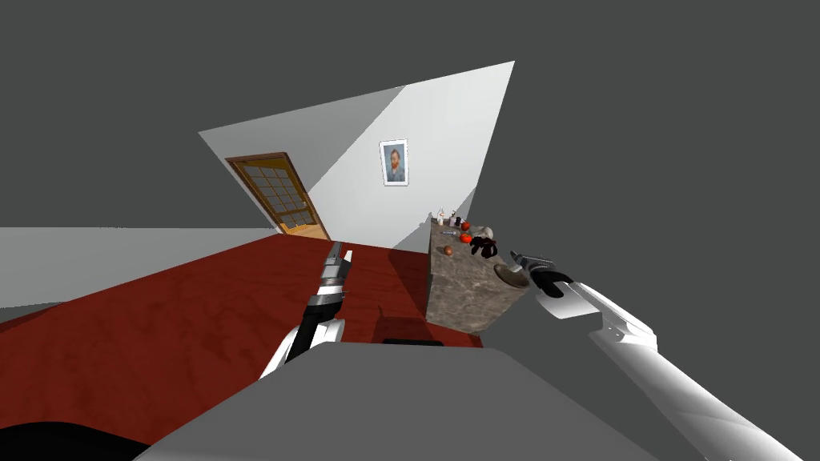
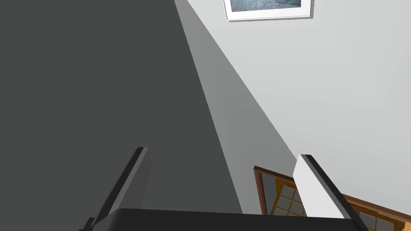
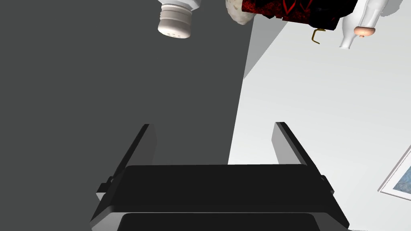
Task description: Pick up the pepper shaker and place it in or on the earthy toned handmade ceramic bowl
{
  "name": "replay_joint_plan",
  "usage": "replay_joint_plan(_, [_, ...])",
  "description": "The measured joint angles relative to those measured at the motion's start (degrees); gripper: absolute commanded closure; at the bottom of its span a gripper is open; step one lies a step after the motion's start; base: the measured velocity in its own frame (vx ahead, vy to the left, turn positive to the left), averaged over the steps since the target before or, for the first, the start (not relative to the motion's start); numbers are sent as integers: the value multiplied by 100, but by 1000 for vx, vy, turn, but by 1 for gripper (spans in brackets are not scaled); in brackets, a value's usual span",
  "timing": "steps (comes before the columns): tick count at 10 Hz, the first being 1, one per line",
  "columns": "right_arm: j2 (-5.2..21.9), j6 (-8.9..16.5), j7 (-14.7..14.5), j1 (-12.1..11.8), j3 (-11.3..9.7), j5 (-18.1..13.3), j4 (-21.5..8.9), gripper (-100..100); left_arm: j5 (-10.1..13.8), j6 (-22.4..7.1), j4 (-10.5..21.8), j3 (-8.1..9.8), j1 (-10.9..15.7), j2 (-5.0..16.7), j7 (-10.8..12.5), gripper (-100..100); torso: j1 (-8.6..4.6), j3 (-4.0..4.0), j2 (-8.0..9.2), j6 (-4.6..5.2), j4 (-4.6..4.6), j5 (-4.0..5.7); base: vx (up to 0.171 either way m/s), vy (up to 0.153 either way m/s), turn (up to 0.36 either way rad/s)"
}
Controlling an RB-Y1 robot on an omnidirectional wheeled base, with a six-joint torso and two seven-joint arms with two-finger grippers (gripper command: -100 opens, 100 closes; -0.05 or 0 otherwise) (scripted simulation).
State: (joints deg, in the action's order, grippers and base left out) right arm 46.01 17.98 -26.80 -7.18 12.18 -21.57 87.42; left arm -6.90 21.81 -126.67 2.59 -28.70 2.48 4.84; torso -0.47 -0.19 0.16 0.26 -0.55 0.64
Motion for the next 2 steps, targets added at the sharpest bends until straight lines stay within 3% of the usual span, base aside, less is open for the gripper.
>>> replay_joint_plan(2, [0,0,0,0,0,0,0,0,0,0,0,0,0,0,0,0,0,-1,-1,0,0,0,0,0,0])
